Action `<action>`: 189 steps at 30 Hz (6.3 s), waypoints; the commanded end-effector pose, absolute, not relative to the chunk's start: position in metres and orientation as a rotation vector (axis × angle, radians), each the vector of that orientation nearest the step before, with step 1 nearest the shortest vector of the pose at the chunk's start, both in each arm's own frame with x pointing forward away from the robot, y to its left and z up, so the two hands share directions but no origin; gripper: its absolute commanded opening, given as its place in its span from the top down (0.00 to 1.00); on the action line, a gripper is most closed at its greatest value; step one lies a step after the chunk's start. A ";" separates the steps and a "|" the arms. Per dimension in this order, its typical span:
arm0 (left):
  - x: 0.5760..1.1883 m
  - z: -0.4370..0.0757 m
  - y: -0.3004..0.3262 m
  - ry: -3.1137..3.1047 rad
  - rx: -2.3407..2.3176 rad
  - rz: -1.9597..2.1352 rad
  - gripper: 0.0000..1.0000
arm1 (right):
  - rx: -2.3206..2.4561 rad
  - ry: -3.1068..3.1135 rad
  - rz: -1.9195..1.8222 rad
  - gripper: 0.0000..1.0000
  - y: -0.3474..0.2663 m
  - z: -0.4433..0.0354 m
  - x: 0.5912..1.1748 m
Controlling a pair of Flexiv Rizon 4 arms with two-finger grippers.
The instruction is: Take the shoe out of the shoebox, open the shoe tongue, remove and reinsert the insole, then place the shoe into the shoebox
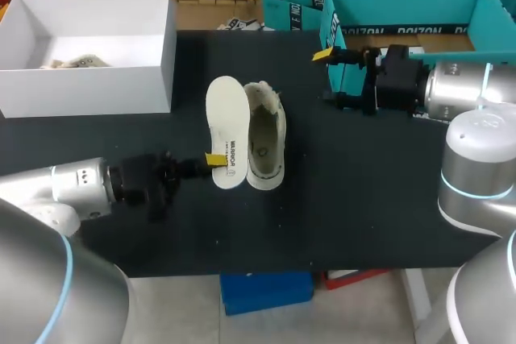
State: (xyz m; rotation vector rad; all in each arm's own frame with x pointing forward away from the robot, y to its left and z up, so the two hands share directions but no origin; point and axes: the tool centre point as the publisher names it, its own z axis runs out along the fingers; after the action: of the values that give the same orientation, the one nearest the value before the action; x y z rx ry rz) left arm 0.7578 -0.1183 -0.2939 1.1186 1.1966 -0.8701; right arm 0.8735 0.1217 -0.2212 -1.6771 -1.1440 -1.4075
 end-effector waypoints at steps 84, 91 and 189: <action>0.757 -0.294 -0.120 1.215 1.118 -0.890 1.00 | -1.327 -1.437 -1.096 0.96 0.267 -0.288 0.829; 0.757 -0.294 -0.120 1.215 1.118 -0.890 1.00 | -1.327 -1.437 -1.096 1.00 0.267 -0.288 0.829; 0.794 -0.197 -0.132 2.226 1.784 0.183 0.00 | -1.327 -1.437 -1.096 1.00 0.267 -0.288 0.829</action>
State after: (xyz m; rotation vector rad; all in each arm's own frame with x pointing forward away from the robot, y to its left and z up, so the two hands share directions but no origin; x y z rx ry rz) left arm 0.7953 -0.1283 -0.2011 1.7049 2.0448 -0.0447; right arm 0.8288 0.2660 -0.2876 -1.3259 -1.4378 -1.0939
